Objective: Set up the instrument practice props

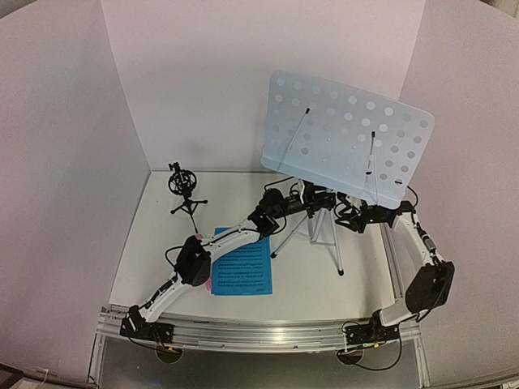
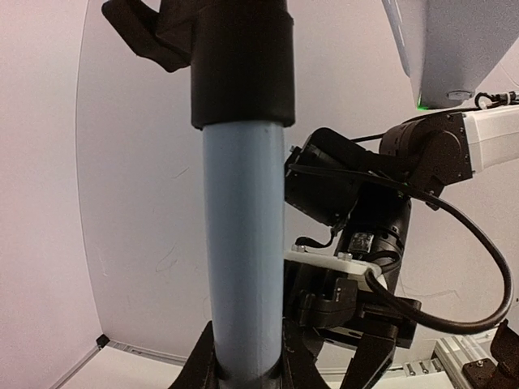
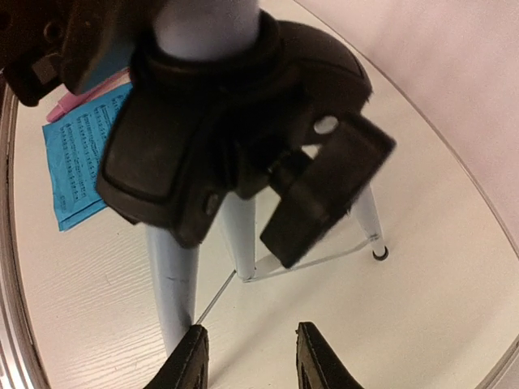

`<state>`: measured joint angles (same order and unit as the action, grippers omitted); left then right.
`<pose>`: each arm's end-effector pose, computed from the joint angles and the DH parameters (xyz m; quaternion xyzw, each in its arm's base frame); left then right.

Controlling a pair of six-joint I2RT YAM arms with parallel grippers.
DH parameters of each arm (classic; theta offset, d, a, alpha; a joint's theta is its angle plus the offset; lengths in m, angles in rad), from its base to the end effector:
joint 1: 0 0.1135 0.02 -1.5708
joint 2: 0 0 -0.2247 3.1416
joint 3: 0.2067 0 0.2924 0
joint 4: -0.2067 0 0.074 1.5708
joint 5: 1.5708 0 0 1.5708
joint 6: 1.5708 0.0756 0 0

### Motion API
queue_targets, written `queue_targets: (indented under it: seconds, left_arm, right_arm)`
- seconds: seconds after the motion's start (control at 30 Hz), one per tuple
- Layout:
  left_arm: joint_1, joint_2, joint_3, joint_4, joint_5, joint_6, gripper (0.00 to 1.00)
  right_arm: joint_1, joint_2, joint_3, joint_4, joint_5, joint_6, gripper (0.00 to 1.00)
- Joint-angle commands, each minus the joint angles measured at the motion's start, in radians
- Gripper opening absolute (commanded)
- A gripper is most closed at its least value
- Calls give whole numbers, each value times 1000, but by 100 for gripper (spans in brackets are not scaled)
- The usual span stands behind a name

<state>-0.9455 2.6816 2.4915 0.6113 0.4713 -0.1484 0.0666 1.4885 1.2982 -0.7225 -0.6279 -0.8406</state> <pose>0.3484 -0.5412 0.2759 0.3858 0.4112 -0.5329 0.6310 0.3728 0.0694 0.2353 -0.4841 0.7654 0.1547 0.3949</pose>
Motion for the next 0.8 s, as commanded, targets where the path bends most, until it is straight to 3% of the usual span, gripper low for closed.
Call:
queue_targets:
  seconds: [0.0,0.37,0.43,0.5,0.53,0.67,0.77]
  left_arm:
    - [31,16,-44,-9,-71,218,0]
    - [31,24,-50,5,-106,238,0]
    - [31,25,-53,11,-110,243,0]
    - [30,23,-58,18,-112,246,0]
    - [30,22,-63,23,-114,248,0]
    - [30,20,-76,31,-120,242,0]
    - [28,20,-78,31,-118,240,0]
  right_arm:
    - [-8,-51,-53,33,25,144,38]
    - [-96,-192,-178,97,-6,303,44]
    - [-94,-244,-209,136,-32,384,52]
    - [-80,-293,-267,226,-59,461,73]
    - [-60,-324,-299,278,-41,500,75]
    - [23,-381,-447,597,57,654,75]
    - [71,-326,-471,680,105,656,69]
